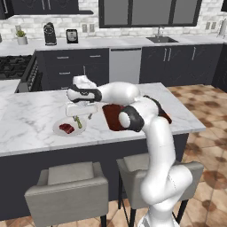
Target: Create a steak meal by picking up the steak and asparagus from the tray and placing them on the plate. Leave the pomegranate on the tray.
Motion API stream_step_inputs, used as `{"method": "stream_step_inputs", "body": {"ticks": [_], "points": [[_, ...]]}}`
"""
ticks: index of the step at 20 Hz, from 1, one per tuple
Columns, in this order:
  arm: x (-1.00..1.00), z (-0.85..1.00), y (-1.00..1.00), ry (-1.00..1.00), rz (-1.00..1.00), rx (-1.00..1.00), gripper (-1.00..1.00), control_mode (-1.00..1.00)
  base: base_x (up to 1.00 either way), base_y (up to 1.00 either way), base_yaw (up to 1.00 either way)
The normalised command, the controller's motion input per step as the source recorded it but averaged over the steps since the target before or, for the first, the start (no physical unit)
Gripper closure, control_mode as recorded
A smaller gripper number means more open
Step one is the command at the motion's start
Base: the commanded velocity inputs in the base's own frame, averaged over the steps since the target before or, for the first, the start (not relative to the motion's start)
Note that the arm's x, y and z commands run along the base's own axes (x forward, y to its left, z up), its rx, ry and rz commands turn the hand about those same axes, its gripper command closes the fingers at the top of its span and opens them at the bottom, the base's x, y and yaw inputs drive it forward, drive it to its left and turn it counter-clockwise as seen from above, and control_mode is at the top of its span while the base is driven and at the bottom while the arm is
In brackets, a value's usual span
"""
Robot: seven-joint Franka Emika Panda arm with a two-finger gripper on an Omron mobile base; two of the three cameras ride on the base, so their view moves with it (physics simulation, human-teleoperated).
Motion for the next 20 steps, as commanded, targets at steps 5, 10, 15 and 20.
{"method": "stream_step_inputs", "body": {"ticks": [5,10,15,20], "points": [[-1.0,0.33,-0.55,-0.21,0.0,0.0,-1.0,-1.0,0.0,0.0,0.0],[-0.96,0.61,-0.69,-0.29,0.0,0.0,-1.0,-1.0,0.0,0.0,0.0],[-0.7,0.57,-0.63,-0.26,0.03,0.0,-1.0,-1.0,0.0,0.0,0.0],[-0.46,0.0,-0.85,-0.06,0.1,0.09,-1.0,-1.0,0.0,0.0,0.0]]}}
